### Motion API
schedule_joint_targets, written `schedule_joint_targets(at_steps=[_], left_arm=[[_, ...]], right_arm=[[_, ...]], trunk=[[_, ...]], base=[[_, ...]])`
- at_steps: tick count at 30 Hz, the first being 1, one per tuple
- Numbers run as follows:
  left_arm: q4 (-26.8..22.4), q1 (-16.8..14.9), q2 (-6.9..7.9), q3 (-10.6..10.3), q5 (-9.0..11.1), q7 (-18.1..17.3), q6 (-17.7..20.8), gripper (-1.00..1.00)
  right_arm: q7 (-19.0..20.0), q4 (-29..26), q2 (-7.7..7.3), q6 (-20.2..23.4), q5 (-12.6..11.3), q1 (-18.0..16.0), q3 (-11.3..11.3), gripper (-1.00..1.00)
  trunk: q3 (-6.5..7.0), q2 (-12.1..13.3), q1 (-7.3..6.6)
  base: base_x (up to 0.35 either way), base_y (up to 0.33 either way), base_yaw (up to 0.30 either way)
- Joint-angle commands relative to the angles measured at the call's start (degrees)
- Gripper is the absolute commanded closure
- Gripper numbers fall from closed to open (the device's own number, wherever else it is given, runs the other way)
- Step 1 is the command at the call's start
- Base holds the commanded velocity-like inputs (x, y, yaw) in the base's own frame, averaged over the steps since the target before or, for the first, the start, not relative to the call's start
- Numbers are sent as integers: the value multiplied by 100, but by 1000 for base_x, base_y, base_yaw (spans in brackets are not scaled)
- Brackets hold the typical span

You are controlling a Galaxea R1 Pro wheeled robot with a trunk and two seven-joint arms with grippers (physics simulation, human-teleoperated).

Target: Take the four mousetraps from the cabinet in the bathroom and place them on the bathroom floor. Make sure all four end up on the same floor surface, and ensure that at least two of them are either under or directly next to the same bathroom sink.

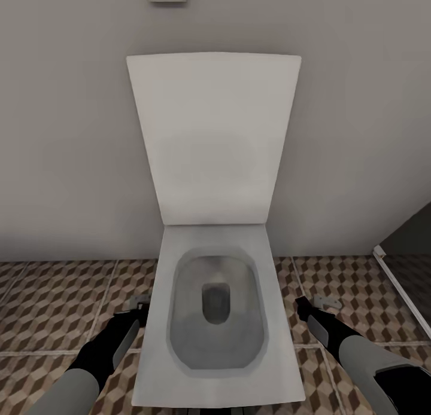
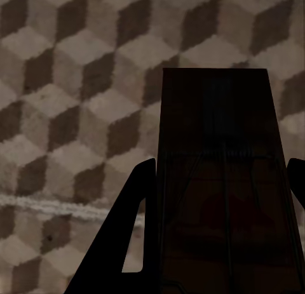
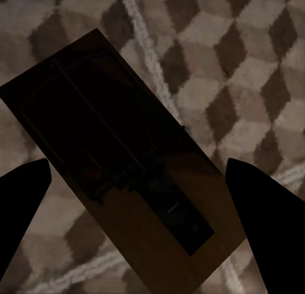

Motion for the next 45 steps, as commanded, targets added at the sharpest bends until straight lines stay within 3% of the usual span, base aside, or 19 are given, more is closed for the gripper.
schedule_joint_targets(at_steps=[1, 32, 40, 45], left_arm=[[-9, -2, 7, -41, 51, 64, 23, 100], [31, -2, 22, 2, 58, 121, 1, 100], [530, -2, 9, -27, 71, 122, -533, 100], [733, -2, 6, -28, 61, 122, -622, 100]], right_arm=[[-36, -15, -6, 57, -27, 1, 49, 100], [-55, 2, -61, 28, -64, 1, 62, 100], [-68, 108, -64, -47, -48, 1, 78, 100], [-69, 152, -64, -81, -47, 1, 82, 100]], trunk=[[-4, -2, -1], [-4, -2, -1], [-4, -2, -1], [-4, -2, -1]], base=[[0, 0, 0], [0, 0, 0], [0, 0, 0], [0, 0, 0]])
